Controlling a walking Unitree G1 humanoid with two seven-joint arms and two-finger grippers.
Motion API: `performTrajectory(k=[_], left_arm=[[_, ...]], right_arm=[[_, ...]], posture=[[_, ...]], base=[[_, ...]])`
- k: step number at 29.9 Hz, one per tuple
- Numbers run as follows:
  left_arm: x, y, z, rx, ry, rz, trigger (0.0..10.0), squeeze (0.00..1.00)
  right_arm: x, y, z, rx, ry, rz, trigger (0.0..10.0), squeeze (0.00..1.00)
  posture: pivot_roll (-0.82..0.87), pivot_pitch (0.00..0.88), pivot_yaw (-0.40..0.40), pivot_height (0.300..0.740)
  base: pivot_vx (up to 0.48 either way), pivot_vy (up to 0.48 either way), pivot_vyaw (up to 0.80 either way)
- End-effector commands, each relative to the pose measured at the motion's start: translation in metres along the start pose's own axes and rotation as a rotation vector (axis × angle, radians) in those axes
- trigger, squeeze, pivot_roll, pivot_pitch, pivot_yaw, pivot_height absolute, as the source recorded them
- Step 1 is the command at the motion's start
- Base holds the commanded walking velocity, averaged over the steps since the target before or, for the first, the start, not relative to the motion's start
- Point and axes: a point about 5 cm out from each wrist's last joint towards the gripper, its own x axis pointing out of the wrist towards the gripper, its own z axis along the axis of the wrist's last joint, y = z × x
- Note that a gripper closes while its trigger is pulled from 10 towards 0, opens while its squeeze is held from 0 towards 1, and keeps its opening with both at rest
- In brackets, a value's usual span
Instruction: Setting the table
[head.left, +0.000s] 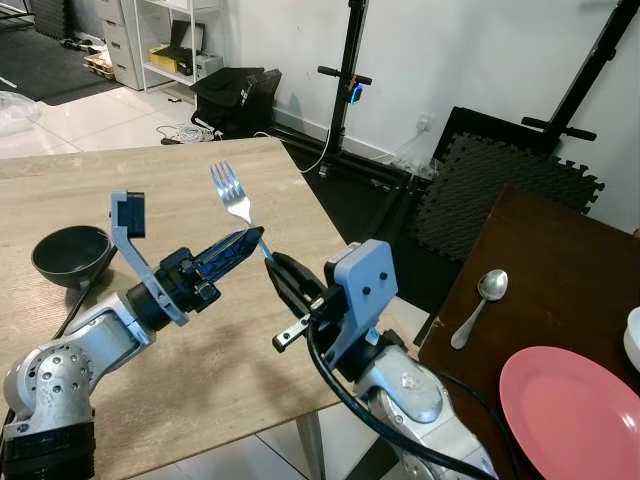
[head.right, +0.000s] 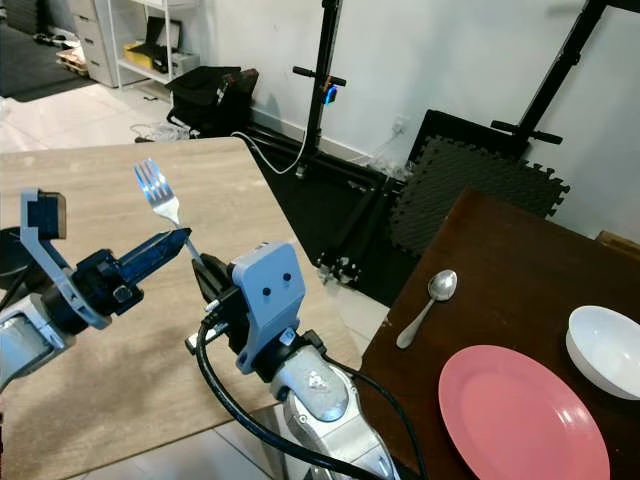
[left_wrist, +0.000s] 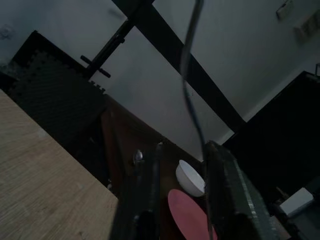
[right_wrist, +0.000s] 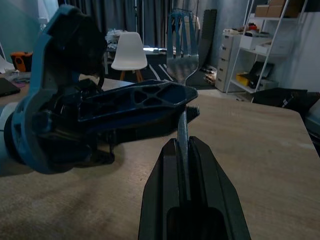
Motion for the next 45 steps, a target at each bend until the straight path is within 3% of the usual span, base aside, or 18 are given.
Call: performTrajectory(k=[1, 17, 18, 19, 20, 21, 25, 26, 27, 30, 33, 34, 36, 38, 39, 41, 43, 45], left_arm=[[0.0, 0.001, -0.003, -0.006, 0.01, 0.009, 0.0, 0.0], [0.002, 0.001, -0.009, -0.016, 0.021, 0.019, 0.0, 0.0], [0.002, 0.002, -0.01, -0.006, 0.029, 0.035, 3.4, 0.0], [0.002, 0.002, -0.01, -0.006, 0.029, 0.035, 3.4, 0.0], [0.003, 0.004, -0.011, 0.001, 0.032, 0.06, 10.0, 0.0], [0.004, 0.005, -0.012, 0.005, 0.032, 0.077, 10.0, 0.0], [0.005, 0.009, -0.013, 0.013, 0.022, 0.12, 10.0, 0.0], [0.005, 0.012, -0.012, 0.019, 0.004, 0.155, 10.0, 0.0], [0.005, 0.012, -0.012, 0.019, 0.004, 0.155, 10.0, 0.0], [0.002, 0.027, -0.008, 0.054, -0.039, 0.318, 10.0, 0.0], [-0.006, 0.035, -0.01, 0.061, 0.003, 0.418, 10.0, 0.0], [-0.01, 0.035, -0.014, 0.065, 0.066, 0.424, 10.0, 0.0], [-0.01, 0.035, -0.014, 0.065, 0.066, 0.424, 10.0, 0.0], [-0.021, 0.027, -0.026, 0.188, 0.272, 0.424, 10.0, 0.0], [-0.021, 0.027, -0.026, 0.188, 0.272, 0.424, 10.0, 0.0], [-0.028, 0.017, -0.026, 0.331, 0.351, 0.412, 10.0, 0.0], [-0.026, 0.013, -0.02, 0.418, 0.328, 0.412, 10.0, 0.0], [-0.019, 0.012, -0.016, 0.441, 0.258, 0.435, 10.0, 0.0]], right_arm=[[-0.002, 0.003, 0.001, 0.011, -0.009, 0.017, 10.0, 0.0], [-0.001, 0.006, 0.002, 0.015, -0.015, 0.02, 10.0, 0.0], [-0.001, 0.005, 0.001, 0.013, -0.013, 0.008, 10.0, 0.0], [-0.001, 0.005, 0.001, 0.013, -0.013, 0.008, 10.0, 0.0], [-0.001, 0.003, 0.0, 0.025, -0.012, -0.001, 10.0, 0.0], [-0.002, 0.003, 0.0, 0.038, -0.014, -0.003, 10.0, 1.0], [-0.003, 0.001, 0.003, 0.075, -0.031, -0.009, 10.0, 0.98], [-0.007, 0.001, 0.01, 0.169, -0.064, 0.026, 10.0, 0.0], [-0.007, 0.001, 0.01, 0.169, -0.064, 0.026, 10.0, 0.0], [-0.023, -0.002, 0.028, 0.393, -0.143, 0.128, 10.0, 0.0], [-0.034, -0.023, 0.027, 0.416, -0.137, 0.017, 10.0, 0.0], [-0.04, -0.038, 0.021, 0.372, -0.107, -0.087, 10.0, 0.0], [-0.04, -0.038, 0.021, 0.372, -0.107, -0.087, 10.0, 0.0], [-0.058, -0.082, 0.011, 0.124, -0.022, -0.463, 10.0, 0.0], [-0.058, -0.082, 0.011, 0.124, -0.022, -0.463, 10.0, 0.0], [-0.075, -0.105, 0.01, -0.108, 0.033, -0.719, 10.0, 0.0], [-0.082, -0.108, 0.009, -0.158, 0.049, -0.819, 10.0, 0.0], [-0.079, -0.103, 0.005, -0.106, 0.057, -0.824, 10.0, 0.0]], posture=[[0.1, 0.094, -0.018, 0.74], [0.1, 0.095, -0.018, 0.74], [0.1, 0.095, -0.018, 0.74], [0.1, 0.095, -0.018, 0.74], [0.1, 0.096, -0.016, 0.74], [0.1, 0.096, -0.016, 0.74], [0.1, 0.096, -0.017, 0.74], [0.1, 0.097, -0.018, 0.74], [0.1, 0.097, -0.018, 0.74], [0.09, 0.099, -0.017, 0.74], [0.08, 0.101, -0.017, 0.74], [0.08, 0.101, -0.017, 0.74], [0.08, 0.101, -0.017, 0.74], [0.07, 0.104, -0.011, 0.74], [0.07, 0.104, -0.011, 0.74], [0.07, 0.102, -0.003, 0.74], [0.07, 0.103, 0.0, 0.74], [0.07, 0.101, 0.002, 0.74]], base=[[0.0, 0.0, 0.0], [0.0, 0.0, 0.0], [0.0, 0.0, 0.0], [0.0, 0.0, 0.0], [0.0, 0.0, 0.0], [0.0, 0.0, 0.0], [0.0, 0.0, 0.0], [0.0, 0.0, 0.0], [0.0, 0.0, 0.0], [0.0, 0.0, 0.0], [0.0, 0.0, 0.0], [0.0, 0.0, 0.0], [0.0, 0.0, 0.0], [0.0, 0.0, 0.0], [0.0, 0.0, 0.0], [0.0, 0.0, 0.0], [0.0, 0.0, 0.0], [0.0, 0.0, 0.0]])
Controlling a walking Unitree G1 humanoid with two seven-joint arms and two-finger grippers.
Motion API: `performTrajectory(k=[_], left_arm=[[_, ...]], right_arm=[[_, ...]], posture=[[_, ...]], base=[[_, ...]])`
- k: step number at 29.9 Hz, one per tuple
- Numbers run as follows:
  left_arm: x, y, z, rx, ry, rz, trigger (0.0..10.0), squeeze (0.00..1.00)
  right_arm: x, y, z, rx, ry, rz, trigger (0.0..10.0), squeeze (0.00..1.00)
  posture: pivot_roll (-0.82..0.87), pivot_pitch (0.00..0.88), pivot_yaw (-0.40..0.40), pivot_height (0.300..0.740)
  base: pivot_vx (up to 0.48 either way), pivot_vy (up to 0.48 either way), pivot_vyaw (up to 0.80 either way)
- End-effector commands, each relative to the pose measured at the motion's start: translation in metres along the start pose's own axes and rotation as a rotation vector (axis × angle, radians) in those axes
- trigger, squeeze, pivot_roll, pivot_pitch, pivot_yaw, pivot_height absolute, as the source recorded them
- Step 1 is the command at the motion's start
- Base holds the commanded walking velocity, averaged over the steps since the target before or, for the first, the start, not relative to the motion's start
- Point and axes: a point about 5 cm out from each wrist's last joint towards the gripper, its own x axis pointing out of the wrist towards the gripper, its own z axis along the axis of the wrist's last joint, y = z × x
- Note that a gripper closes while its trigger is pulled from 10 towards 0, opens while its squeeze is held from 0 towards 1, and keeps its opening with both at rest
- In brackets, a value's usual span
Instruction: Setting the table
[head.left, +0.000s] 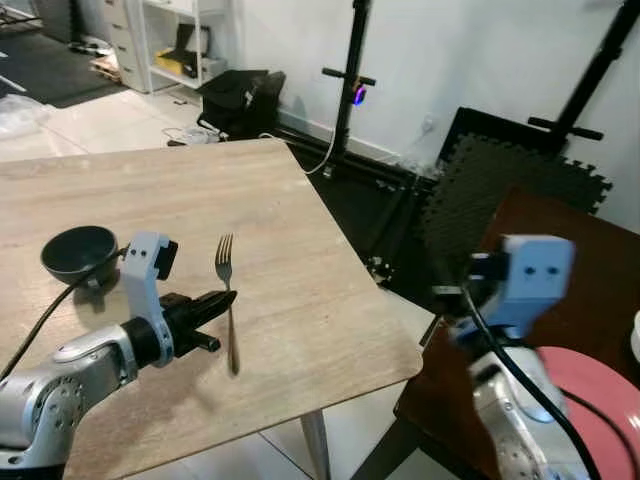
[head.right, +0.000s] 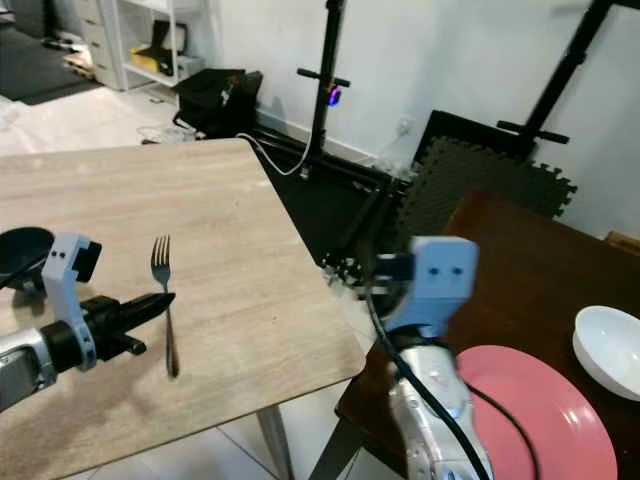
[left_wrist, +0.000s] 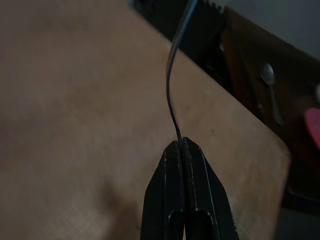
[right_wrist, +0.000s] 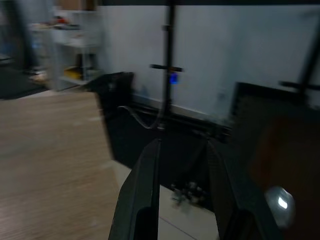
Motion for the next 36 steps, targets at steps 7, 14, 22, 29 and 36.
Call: performTrajectory(k=[7, 14, 22, 29, 36], left_arm=[[0.024, -0.013, 0.004, 0.069, -0.093, 0.041, 10.0, 0.0], [0.04, -0.02, -0.003, 0.119, -0.098, 0.053, 10.0, 0.0], [0.047, -0.02, -0.005, 0.117, -0.117, 0.048, 10.0, 0.0], [0.048, -0.019, -0.006, 0.112, -0.119, 0.04, 10.0, 0.0], [0.036, -0.027, -0.003, 0.01, -0.113, -0.151, 10.0, 0.0]], right_arm=[[-0.001, 0.013, -0.005, 0.056, 0.042, 0.02, 10.0, 0.0], [0.004, 0.013, -0.01, 0.034, 0.046, 0.005, 10.0, 0.0], [0.003, 0.013, -0.012, 0.032, 0.054, 0.002, 10.0, 0.0], [0.003, 0.012, -0.013, 0.034, 0.054, -0.001, 10.0, 0.0], [0.004, 0.011, -0.012, 0.031, 0.047, 0.0, 10.0, 0.0]], posture=[[0.07, 0.099, -0.001, 0.74], [0.06, 0.09, -0.005, 0.74], [0.05, 0.085, 0.001, 0.74], [0.05, 0.083, 0.0, 0.74], [0.05, 0.083, -0.001, 0.74]], base=[[0.0, 0.0, 0.0], [0.084, -0.097, -0.23], [0.332, -0.34, -0.8], [0.367, -0.153, -0.69], [0.07, 0.0, 0.0]])
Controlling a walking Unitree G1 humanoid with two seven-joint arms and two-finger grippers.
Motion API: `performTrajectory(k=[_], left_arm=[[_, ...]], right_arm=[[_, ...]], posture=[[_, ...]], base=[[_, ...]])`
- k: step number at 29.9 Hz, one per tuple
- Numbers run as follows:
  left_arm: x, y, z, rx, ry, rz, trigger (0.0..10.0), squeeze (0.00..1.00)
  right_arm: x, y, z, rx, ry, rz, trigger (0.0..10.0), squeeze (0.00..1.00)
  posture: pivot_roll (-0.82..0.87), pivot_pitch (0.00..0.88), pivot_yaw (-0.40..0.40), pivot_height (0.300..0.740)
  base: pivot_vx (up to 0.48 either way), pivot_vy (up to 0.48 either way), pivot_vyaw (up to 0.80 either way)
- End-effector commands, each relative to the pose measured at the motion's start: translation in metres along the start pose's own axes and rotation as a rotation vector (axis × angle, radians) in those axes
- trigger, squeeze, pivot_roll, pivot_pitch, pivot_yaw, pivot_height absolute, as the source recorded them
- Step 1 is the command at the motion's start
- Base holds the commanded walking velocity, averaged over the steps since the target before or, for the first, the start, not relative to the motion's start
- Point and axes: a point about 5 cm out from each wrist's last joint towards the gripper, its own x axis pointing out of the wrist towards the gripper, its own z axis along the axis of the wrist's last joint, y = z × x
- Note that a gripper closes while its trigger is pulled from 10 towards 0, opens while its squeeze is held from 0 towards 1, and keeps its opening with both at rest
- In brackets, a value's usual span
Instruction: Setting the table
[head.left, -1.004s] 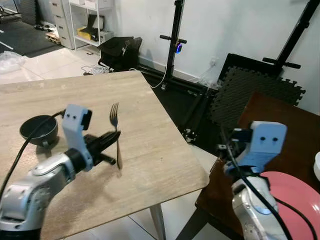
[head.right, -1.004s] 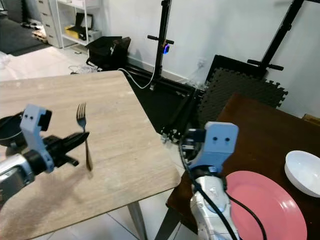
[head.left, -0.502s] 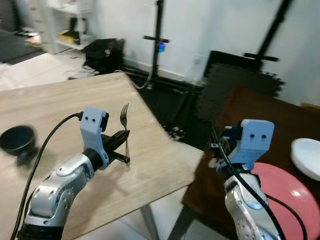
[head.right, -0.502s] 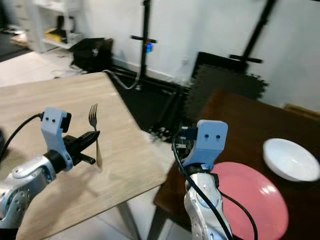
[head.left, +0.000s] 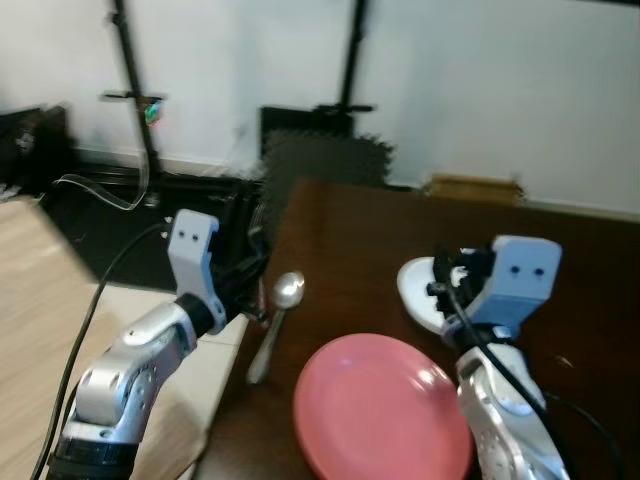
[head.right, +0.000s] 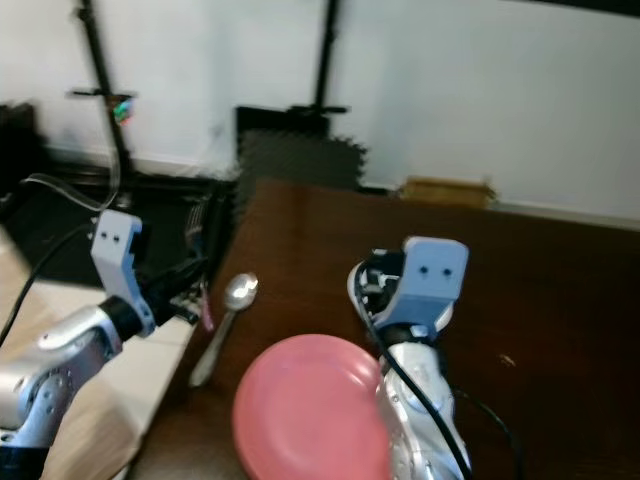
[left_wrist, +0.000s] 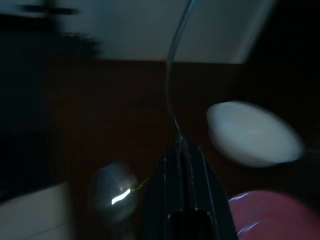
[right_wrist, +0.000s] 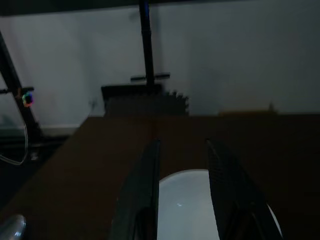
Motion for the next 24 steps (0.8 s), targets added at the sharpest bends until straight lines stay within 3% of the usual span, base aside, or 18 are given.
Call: performTrajectory(k=[1, 19, 24], left_arm=[[-0.007, 0.001, 0.0, -0.023, 0.007, -0.029, 10.0, 0.0], [-0.01, 0.001, -0.004, -0.033, 0.042, -0.064, 10.0, 0.0], [-0.028, 0.005, 0.01, -0.086, 0.068, -0.179, 10.0, 0.0]], right_arm=[[-0.001, 0.003, 0.0, 0.005, -0.004, 0.011, 10.0, 0.0], [-0.003, 0.004, -0.002, 0.0, -0.002, 0.017, 10.0, 0.0], [-0.005, 0.005, -0.001, -0.008, -0.005, 0.025, 10.0, 0.0]], posture=[[0.05, 0.083, -0.001, 0.74], [0.05, 0.08, 0.011, 0.74], [0.05, 0.08, 0.014, 0.74]], base=[[0.0, 0.0, 0.0], [0.0, 0.0, 0.0], [0.0, 0.0, 0.0]])
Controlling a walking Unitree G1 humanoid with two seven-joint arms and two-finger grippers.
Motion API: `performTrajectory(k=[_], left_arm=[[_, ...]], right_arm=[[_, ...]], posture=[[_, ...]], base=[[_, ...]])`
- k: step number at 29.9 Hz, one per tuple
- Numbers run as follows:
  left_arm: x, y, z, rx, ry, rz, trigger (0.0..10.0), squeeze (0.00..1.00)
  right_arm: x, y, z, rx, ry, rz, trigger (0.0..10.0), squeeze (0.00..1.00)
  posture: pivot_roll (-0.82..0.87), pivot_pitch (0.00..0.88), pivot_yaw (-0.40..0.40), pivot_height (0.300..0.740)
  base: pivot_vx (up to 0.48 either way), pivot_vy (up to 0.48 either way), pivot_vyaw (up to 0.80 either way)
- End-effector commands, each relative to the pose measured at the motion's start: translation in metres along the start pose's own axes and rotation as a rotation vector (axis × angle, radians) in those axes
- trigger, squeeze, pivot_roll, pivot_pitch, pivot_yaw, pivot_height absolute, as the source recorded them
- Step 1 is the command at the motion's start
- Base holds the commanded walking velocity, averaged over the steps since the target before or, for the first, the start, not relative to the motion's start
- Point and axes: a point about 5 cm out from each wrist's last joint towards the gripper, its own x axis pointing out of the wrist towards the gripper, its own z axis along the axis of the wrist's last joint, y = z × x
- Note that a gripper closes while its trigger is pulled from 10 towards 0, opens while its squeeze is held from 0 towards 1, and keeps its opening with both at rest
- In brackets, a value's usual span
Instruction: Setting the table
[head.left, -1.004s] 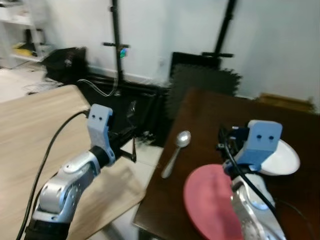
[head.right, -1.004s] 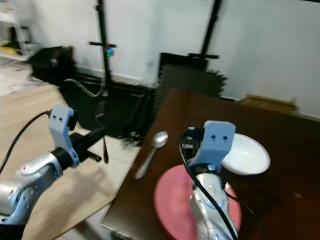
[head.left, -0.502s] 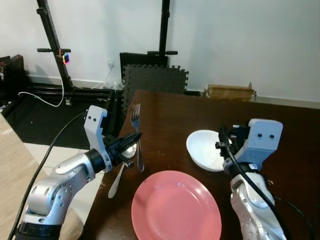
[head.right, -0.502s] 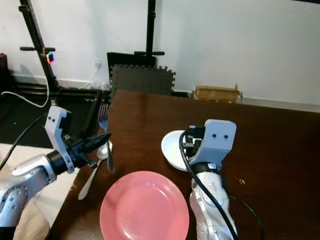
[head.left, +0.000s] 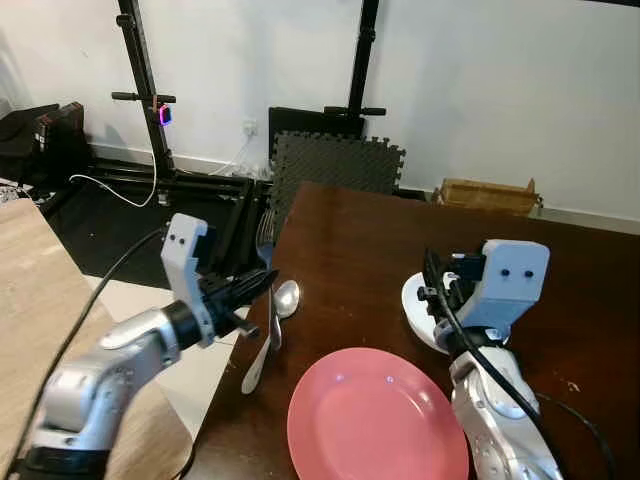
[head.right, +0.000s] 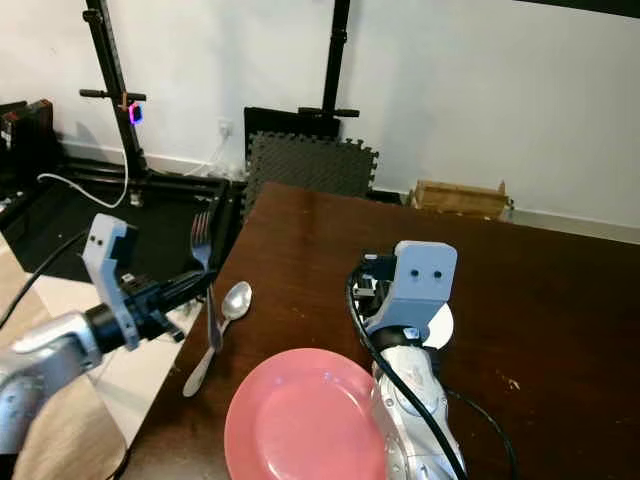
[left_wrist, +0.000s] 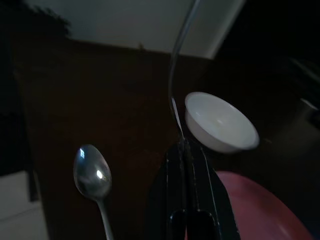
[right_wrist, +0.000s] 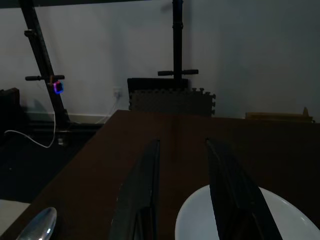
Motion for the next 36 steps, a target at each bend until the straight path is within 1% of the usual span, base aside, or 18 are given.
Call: performTrajectory(k=[1, 2, 3, 5, 7, 9, 10, 11, 12, 13, 14, 17, 19, 21, 24, 31, 35, 36], left_arm=[[-0.017, 0.001, 0.019, -0.005, 0.001, -0.095, 10.0, 0.0], [-0.017, 0.001, 0.019, -0.005, 0.001, -0.095, 10.0, 0.0], [-0.026, 0.011, 0.035, -0.03, -0.007, -0.113, 10.0, 0.0], [-0.024, 0.025, 0.048, -0.018, -0.057, -0.032, 10.0, 0.0], [-0.017, 0.025, 0.054, -0.099, -0.109, -0.114, 10.0, 0.0], [-0.008, 0.029, 0.045, -0.067, -0.045, -0.143, 10.0, 0.0], [0.001, 0.037, 0.039, -0.089, -0.014, -0.118, 10.0, 0.0], [0.001, 0.037, 0.039, -0.089, -0.014, -0.118, 10.0, 0.0], [0.017, 0.045, 0.031, -0.13, 0.03, -0.104, 10.0, 0.0], [0.025, 0.047, 0.027, -0.145, 0.058, -0.103, 10.0, 0.0], [0.031, 0.047, 0.023, -0.146, 0.09, -0.105, 10.0, 0.0], [0.037, 0.049, 0.017, -0.127, 0.137, -0.099, 10.0, 0.0], [0.049, 0.051, 0.011, -0.105, 0.221, -0.1, 10.0, 0.0], [0.052, 0.052, 0.01, -0.103, 0.248, -0.103, 10.0, 0.0], [0.055, 0.049, 0.009, -0.133, 0.327, -0.178, 10.0, 0.0], [0.063, 0.043, -0.007, -0.191, 0.411, -0.29, 10.0, 0.0], [0.068, 0.038, -0.012, -0.22, 0.413, -0.318, 10.0, 0.0], [0.072, 0.036, -0.017, -0.232, 0.411, -0.325, 10.0, 0.0]], right_arm=[[-0.002, -0.003, 0.004, -0.03, -0.018, 0.004, 10.0, 0.0], [-0.002, -0.003, 0.004, -0.03, -0.018, 0.004, 10.0, 0.0], [-0.001, -0.005, 0.008, -0.044, -0.034, 0.014, 10.0, 0.0], [0.001, -0.01, 0.013, -0.049, -0.046, 0.015, 10.0, 0.0], [0.004, -0.013, 0.019, -0.052, -0.065, 0.011, 10.0, 0.0], [0.007, -0.017, 0.023, -0.05, -0.078, 0.0, 10.0, 0.0], [0.008, -0.018, 0.024, -0.054, -0.084, -0.002, 10.0, 0.0], [0.008, -0.018, 0.024, -0.054, -0.084, -0.002, 10.0, 0.0], [0.009, -0.019, 0.026, -0.065, -0.094, -0.004, 10.0, 0.0], [0.008, -0.02, 0.028, -0.067, -0.098, -0.009, 10.0, 0.0], [0.008, -0.021, 0.029, -0.068, -0.102, -0.016, 10.0, 0.0], [0.007, -0.023, 0.03, -0.069, -0.107, -0.025, 10.0, 0.0], [0.003, -0.028, 0.033, -0.066, -0.112, -0.06, 10.0, 0.0], [0.0, -0.031, 0.034, -0.072, -0.112, -0.076, 10.0, 0.0], [-0.012, -0.041, 0.036, -0.141, -0.109, -0.123, 10.0, 0.0], [-0.025, -0.05, 0.039, -0.208, -0.093, -0.17, 10.0, 0.0], [-0.028, -0.049, 0.038, -0.225, -0.079, -0.164, 10.0, 0.0], [-0.03, -0.046, 0.036, -0.252, -0.064, -0.143, 10.0, 0.0]], posture=[[0.05, 0.082, 0.015, 0.74], [0.05, 0.082, 0.015, 0.74], [0.06, 0.089, 0.015, 0.74], [0.06, 0.089, 0.015, 0.74], [0.08, 0.099, 0.018, 0.74], [0.08, 0.098, 0.025, 0.74], [0.08, 0.103, 0.039, 0.74], [0.08, 0.103, 0.039, 0.74], [0.07, 0.107, 0.053, 0.74], [0.07, 0.114, 0.067, 0.74], [0.07, 0.117, 0.074, 0.74], [0.06, 0.124, 0.089, 0.74], [0.04, 0.144, 0.126, 0.74], [0.04, 0.144, 0.126, 0.74], [0.0, 0.178, 0.171, 0.74], [-0.06, 0.227, 0.201, 0.74], [-0.07, 0.243, 0.2, 0.74], [-0.09, 0.255, 0.197, 0.74]], base=[[0.0, 0.0, 0.0], [0.0, 0.0, 0.0], [0.0, 0.0, 0.0], [0.0, 0.0, 0.0], [0.0, 0.0, 0.0], [0.0, 0.0, 0.0], [0.0, 0.0, 0.0], [0.0, 0.0, 0.0], [0.0, 0.0, 0.0], [0.0, 0.0, 0.0], [0.0, 0.0, 0.0], [0.0, 0.0, 0.0], [0.0, 0.0, 0.0], [0.0, 0.0, 0.0], [0.0, 0.0, 0.0], [0.0, 0.0, 0.0], [0.0, 0.0, 0.0], [0.0, 0.0, 0.0]])
